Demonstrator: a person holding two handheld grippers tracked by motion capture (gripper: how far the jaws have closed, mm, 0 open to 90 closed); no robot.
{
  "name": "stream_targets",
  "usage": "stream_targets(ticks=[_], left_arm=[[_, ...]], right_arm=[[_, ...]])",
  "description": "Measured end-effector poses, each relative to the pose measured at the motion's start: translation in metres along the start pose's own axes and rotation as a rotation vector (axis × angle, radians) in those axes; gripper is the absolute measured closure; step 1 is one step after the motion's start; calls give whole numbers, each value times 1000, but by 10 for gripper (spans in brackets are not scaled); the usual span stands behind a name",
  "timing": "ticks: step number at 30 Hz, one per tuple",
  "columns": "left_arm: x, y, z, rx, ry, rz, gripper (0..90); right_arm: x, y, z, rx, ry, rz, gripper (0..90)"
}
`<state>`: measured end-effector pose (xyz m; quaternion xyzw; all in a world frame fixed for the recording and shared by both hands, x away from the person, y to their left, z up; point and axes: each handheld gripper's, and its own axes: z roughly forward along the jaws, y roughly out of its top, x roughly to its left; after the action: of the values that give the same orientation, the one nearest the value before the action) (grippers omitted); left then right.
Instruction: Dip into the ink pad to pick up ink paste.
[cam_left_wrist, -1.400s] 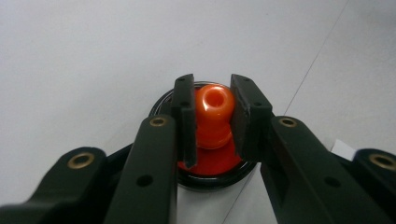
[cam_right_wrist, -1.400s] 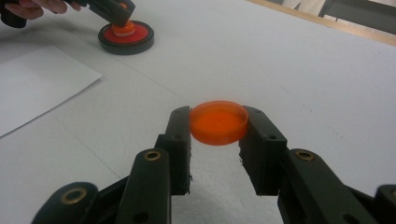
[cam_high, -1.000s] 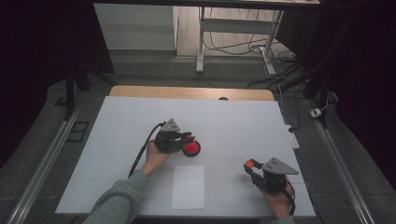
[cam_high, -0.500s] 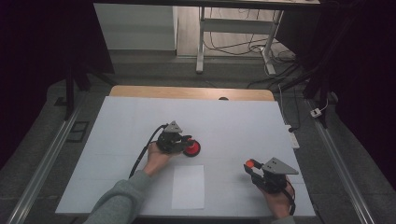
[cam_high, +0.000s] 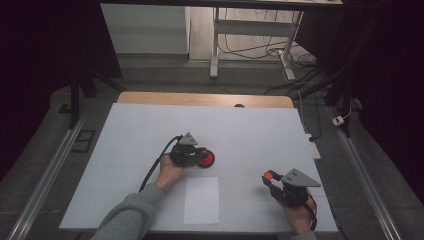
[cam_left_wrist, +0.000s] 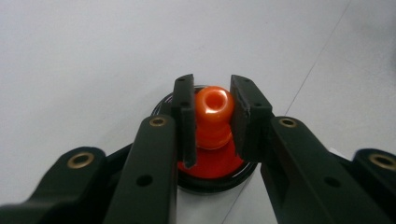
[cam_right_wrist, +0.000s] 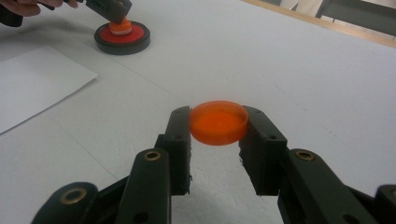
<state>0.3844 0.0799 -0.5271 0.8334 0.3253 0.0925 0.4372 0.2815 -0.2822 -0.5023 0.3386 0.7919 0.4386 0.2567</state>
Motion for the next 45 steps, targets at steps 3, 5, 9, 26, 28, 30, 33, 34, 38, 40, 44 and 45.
stream_targets(ticks=[3,5,9,26,28,30,33,34,38,40,44,45], left_arm=[[-1,-1,0,0,6,17,729],[-3,-2,0,-3,15,27,729],[-5,-3,0,-9,29,47,730],[-8,-11,0,-48,46,68,732],[-8,-12,0,-50,46,68,732],[-8,-12,0,-49,48,69,732],[-9,-11,0,-49,54,75,733],[-9,-11,0,-49,56,79,733],[-11,-11,1,-46,70,102,734],[-13,-11,1,-44,77,112,734],[-13,-11,1,-46,79,110,734],[-13,-11,1,-47,79,108,734]], right_arm=[[1,0,0,-3,0,-1,644],[1,0,0,-4,-2,-1,644],[0,0,0,-4,-4,2,644],[1,0,0,-6,-4,1,644],[1,0,-1,-7,-4,-1,644],[1,1,0,-8,-4,2,644],[1,1,0,-3,-4,-3,644],[2,1,0,-1,-3,-4,644],[1,1,0,-3,-4,-4,644],[1,1,0,-6,-2,2,644],[1,1,-1,-10,-1,2,644],[1,1,-1,-11,-1,1,644]])
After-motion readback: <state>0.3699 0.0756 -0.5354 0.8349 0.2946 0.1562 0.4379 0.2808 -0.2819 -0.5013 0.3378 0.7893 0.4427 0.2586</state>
